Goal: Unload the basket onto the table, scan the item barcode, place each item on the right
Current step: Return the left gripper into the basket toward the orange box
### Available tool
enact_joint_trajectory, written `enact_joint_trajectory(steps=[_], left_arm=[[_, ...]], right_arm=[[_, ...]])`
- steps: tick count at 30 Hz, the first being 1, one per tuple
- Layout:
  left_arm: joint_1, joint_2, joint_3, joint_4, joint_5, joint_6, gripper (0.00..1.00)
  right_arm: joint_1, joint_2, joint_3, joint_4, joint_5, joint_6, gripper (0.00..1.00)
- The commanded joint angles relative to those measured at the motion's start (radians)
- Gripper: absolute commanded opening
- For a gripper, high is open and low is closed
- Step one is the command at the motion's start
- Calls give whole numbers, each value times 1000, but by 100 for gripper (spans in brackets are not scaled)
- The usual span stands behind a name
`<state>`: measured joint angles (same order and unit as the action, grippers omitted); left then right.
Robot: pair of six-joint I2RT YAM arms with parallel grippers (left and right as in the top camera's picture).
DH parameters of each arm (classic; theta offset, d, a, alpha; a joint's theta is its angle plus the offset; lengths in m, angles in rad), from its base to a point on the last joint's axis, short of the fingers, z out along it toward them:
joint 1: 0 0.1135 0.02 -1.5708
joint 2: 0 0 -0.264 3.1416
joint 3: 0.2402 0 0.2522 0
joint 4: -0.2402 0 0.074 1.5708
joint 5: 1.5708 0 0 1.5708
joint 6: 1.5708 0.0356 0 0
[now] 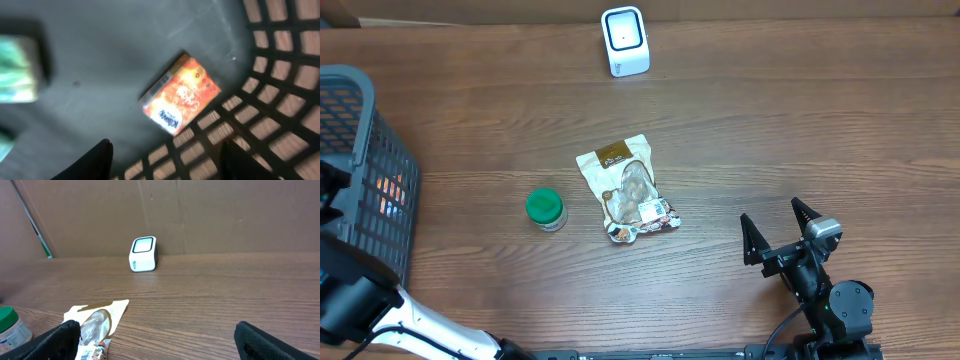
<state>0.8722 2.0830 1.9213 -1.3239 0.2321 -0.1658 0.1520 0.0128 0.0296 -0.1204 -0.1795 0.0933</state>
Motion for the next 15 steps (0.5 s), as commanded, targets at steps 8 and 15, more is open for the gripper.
enact_joint_trajectory(steps=[8,15], left_arm=[[-48,8,-249,205,-69,28,60],[-49,10,-364,315,-71,8,59]], right_arm=[[6,-10,1,6,-1,-4,100],[6,-10,1,6,-1,-4,100]])
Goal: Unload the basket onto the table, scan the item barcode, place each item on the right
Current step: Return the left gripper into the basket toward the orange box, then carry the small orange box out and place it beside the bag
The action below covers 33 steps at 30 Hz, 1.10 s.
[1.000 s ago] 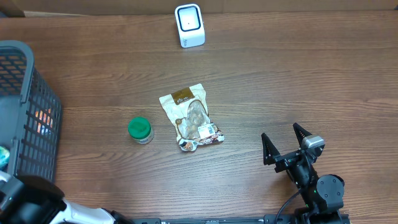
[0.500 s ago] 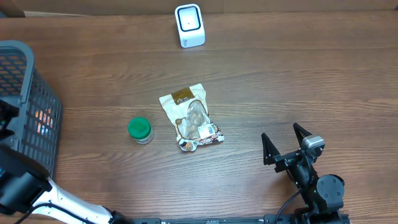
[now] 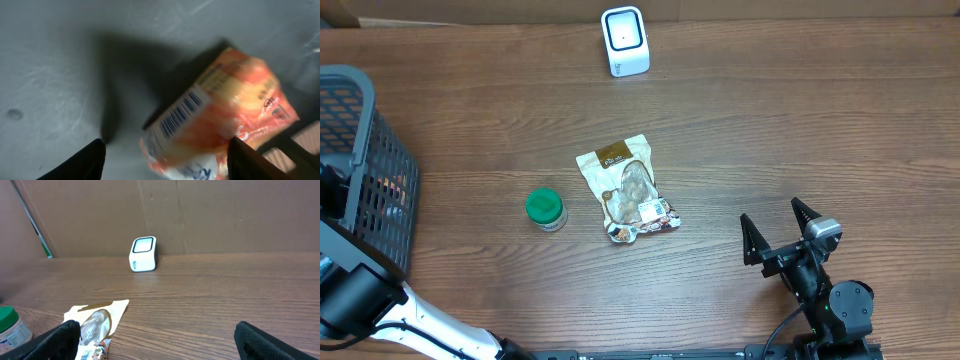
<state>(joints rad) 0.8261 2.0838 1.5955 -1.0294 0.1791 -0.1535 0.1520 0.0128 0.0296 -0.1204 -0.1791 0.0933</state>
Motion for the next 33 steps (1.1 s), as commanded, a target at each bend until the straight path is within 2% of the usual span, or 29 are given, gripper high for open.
enact_joint_trajectory(steps=[1,3,4,7,8,14,21,28,33], left_arm=[[-3,9,-47,29,-18,-5,58],[-3,9,-58,39,-20,-5,52],[-3,9,-59,39,-26,-10,43],[-3,9,-59,39,-33,-12,10],[-3,9,-59,36,-33,-17,4],[0,6,-16,-30,-36,-44,4],[1,-87,151,-204,-85,-124,4],[5,-333,308,-306,-53,-278,4],[-3,-549,333,-277,74,-322,4]], right_arm=[[6,-10,1,6,-2,-4,100],[6,-10,1,6,-2,-4,100],[6,-10,1,6,-2,-4,100],[6,-10,1,6,-2,-4,100],[6,-10,1,6,-2,-4,100],[6,-10,1,6,-2,-4,100],[6,-10,1,6,-2,-4,100],[6,-10,1,6,-2,-4,100],[6,-10,1,6,-2,-4,100]])
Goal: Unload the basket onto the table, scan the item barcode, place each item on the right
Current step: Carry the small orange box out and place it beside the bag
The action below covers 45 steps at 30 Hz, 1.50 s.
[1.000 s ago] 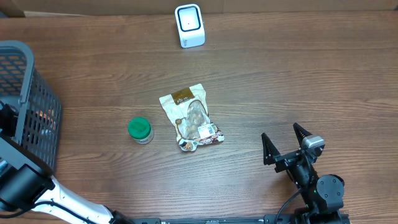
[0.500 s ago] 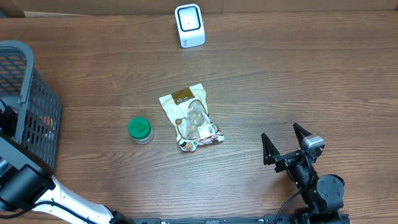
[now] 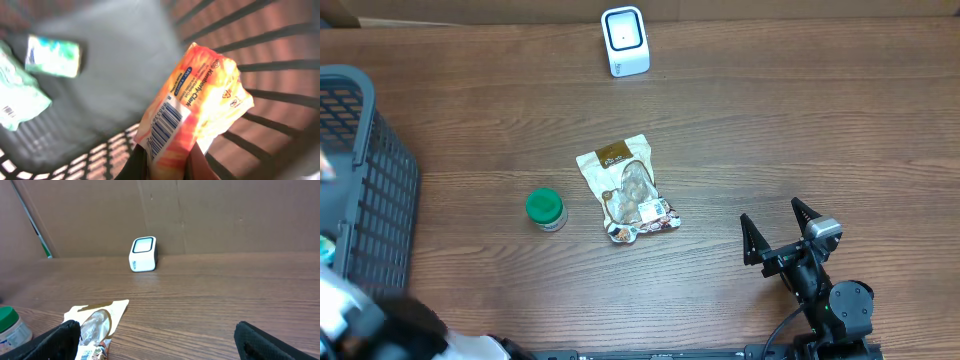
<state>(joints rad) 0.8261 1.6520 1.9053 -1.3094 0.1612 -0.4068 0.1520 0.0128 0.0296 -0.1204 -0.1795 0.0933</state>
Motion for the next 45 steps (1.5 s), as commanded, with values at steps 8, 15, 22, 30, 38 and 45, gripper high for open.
enact_joint_trajectory(steps=[8,15,22,30,38,45], left_arm=[[-253,-320,21,-28,203,-17,4],[-662,-283,-50,-75,122,67,4],[-975,-156,-217,-22,27,60,4],[-1194,73,-312,142,77,-24,4],[-1361,277,-312,388,179,-82,4],[-1424,417,-312,492,181,-156,13]], right_arm=[[6,-10,1,6,-1,-4,100],[6,-10,1,6,-1,-4,100],[6,-10,1,6,-1,-4,100],[6,-10,1,6,-1,-4,100],[6,-10,1,6,-1,-4,100],[6,-10,1,6,-1,-4,100]])
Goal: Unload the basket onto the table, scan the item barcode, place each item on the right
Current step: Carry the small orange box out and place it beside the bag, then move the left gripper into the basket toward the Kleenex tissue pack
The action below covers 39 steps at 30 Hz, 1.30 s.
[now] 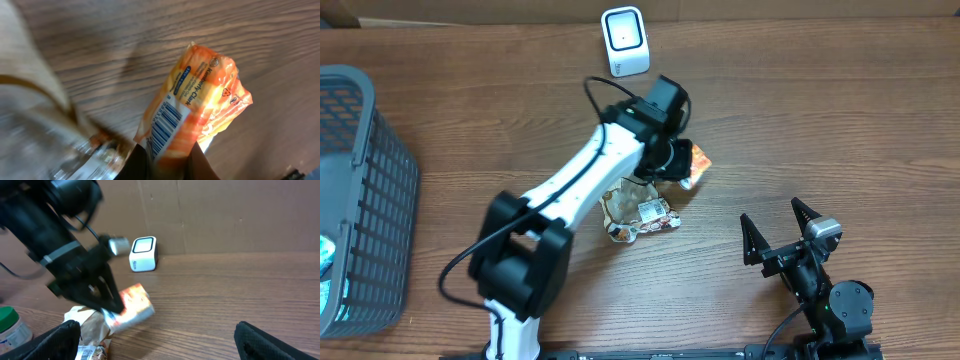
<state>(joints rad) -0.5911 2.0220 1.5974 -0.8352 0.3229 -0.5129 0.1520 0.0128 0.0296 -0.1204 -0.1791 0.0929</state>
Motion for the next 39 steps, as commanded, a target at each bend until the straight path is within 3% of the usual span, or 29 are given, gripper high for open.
enact_joint_trajectory(steps=[1,3,5,8,14,18,30,35,39], left_arm=[[-10,59,-4,26,21,-52,22],[-11,74,-4,32,27,-52,42],[-11,77,-3,31,26,-51,54],[-7,76,-2,25,18,-48,62],[33,59,67,-68,-5,-35,59],[80,1,210,-228,-67,-9,56],[182,-320,579,-634,-317,-6,59],[312,-456,608,-819,-480,-8,63],[512,-544,608,-854,-468,0,65]], right_arm=[[6,-10,1,6,-2,-3,100],[6,-10,1,6,-2,-3,100],[6,-10,1,6,-2,-3,100],[6,-10,1,6,-2,-3,100],[6,-10,1,6,-2,-3,100],[6,-10,1,6,-2,-3,100],[6,-10,1,6,-2,-3,100],[6,-10,1,6,-2,-3,100],[6,-10,1,6,-2,-3,100]])
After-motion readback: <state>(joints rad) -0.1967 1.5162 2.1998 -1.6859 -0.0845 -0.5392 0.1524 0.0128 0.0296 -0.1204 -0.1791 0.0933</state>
